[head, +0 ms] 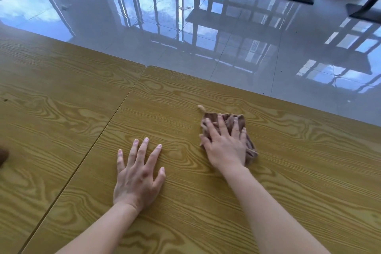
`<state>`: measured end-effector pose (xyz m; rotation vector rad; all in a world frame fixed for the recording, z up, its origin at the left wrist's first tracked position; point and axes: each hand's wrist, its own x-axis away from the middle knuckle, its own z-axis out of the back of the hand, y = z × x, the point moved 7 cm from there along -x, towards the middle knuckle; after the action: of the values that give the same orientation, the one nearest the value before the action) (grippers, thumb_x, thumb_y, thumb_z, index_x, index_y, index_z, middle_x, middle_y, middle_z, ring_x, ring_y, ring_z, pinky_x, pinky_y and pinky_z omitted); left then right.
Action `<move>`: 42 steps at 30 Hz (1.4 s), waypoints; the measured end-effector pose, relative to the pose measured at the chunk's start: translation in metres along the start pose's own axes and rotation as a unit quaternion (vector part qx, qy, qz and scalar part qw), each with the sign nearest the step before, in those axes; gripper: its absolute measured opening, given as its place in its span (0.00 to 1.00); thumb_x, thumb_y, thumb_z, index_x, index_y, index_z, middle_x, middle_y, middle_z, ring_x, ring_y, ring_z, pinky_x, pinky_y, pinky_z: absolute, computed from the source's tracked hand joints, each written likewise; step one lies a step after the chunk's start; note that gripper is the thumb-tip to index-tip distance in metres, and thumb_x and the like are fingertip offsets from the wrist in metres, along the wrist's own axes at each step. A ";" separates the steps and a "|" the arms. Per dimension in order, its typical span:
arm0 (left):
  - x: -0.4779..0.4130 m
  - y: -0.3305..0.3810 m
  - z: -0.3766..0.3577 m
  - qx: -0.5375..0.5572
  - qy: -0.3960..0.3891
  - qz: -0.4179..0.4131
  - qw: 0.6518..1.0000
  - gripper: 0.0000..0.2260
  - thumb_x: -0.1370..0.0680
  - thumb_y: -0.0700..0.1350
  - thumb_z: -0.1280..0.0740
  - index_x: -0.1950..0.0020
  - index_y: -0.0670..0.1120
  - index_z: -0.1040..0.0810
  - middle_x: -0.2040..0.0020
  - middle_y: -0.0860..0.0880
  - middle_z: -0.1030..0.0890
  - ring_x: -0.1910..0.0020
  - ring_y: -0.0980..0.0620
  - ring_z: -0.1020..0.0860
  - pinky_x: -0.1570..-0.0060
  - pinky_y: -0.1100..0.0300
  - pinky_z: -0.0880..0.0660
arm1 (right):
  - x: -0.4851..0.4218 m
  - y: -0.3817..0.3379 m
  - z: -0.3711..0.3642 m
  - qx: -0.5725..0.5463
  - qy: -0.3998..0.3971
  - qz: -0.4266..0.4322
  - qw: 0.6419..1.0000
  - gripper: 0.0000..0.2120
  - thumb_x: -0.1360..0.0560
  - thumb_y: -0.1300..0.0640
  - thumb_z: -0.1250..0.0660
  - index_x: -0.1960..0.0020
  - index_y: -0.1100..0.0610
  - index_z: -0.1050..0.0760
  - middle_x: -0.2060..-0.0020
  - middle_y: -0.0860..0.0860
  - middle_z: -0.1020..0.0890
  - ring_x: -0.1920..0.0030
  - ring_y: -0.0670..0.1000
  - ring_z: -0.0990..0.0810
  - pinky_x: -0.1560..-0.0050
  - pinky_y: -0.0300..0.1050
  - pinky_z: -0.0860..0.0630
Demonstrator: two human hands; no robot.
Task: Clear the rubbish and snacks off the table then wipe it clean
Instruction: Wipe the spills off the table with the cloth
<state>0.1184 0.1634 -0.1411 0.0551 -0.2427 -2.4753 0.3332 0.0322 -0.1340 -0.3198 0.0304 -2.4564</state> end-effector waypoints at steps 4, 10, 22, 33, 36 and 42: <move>0.000 0.000 0.001 -0.005 -0.004 0.001 1.000 0.28 0.25 0.62 0.47 0.24 0.57 0.37 0.21 0.47 0.40 0.21 0.45 0.47 0.26 0.34 0.51 | 0.063 -0.044 -0.016 0.005 0.013 0.163 0.986 0.25 0.20 0.31 0.59 0.24 0.31 0.53 0.20 0.44 0.48 0.21 0.61 0.58 0.26 0.69 0.56; 0.000 -0.002 -0.004 -0.003 0.003 -0.002 1.000 0.28 0.24 0.62 0.47 0.24 0.58 0.37 0.21 0.47 0.39 0.21 0.45 0.46 0.26 0.34 0.50 | 0.106 0.080 -0.014 0.042 0.047 0.118 0.991 0.23 0.21 0.30 0.54 0.26 0.26 0.51 0.21 0.41 0.45 0.20 0.54 0.54 0.24 0.63 0.51; 0.000 0.000 -0.004 -0.009 -0.006 0.004 1.000 0.28 0.24 0.63 0.50 0.24 0.58 0.41 0.20 0.47 0.42 0.21 0.45 0.50 0.26 0.34 0.54 | 0.162 0.001 -0.040 -0.005 0.026 0.138 0.990 0.24 0.20 0.32 0.53 0.24 0.31 0.47 0.21 0.45 0.44 0.21 0.63 0.53 0.26 0.69 0.50; 0.028 0.041 -0.009 -0.041 -0.068 -0.049 0.996 0.31 0.23 0.64 0.56 0.20 0.56 0.48 0.19 0.45 0.50 0.21 0.42 0.54 0.27 0.30 0.56 | 0.169 0.111 -0.023 0.011 -0.009 -0.134 0.991 0.26 0.22 0.31 0.61 0.25 0.29 0.58 0.20 0.44 0.56 0.21 0.63 0.59 0.26 0.68 0.58; 0.059 0.082 -0.018 -0.015 -0.069 -0.120 0.990 0.29 0.23 0.63 0.49 0.21 0.59 0.43 0.20 0.46 0.44 0.20 0.43 0.50 0.29 0.27 0.51 | 0.195 0.048 -0.036 0.011 -0.005 0.012 1.000 0.25 0.20 0.33 0.55 0.24 0.31 0.51 0.20 0.46 0.51 0.22 0.65 0.57 0.27 0.72 0.55; 0.080 0.120 -0.032 -0.022 -0.065 -0.110 0.992 0.28 0.23 0.64 0.49 0.22 0.62 0.43 0.20 0.45 0.45 0.21 0.41 0.51 0.29 0.27 0.55 | 0.232 0.141 -0.032 0.024 0.042 0.052 0.997 0.24 0.21 0.30 0.53 0.26 0.27 0.50 0.21 0.42 0.46 0.20 0.55 0.54 0.25 0.66 0.48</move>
<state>0.1303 0.0164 -0.1487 -0.1043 -0.2484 -2.7071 0.2356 -0.2234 -0.1276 -0.1893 0.0228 -2.3623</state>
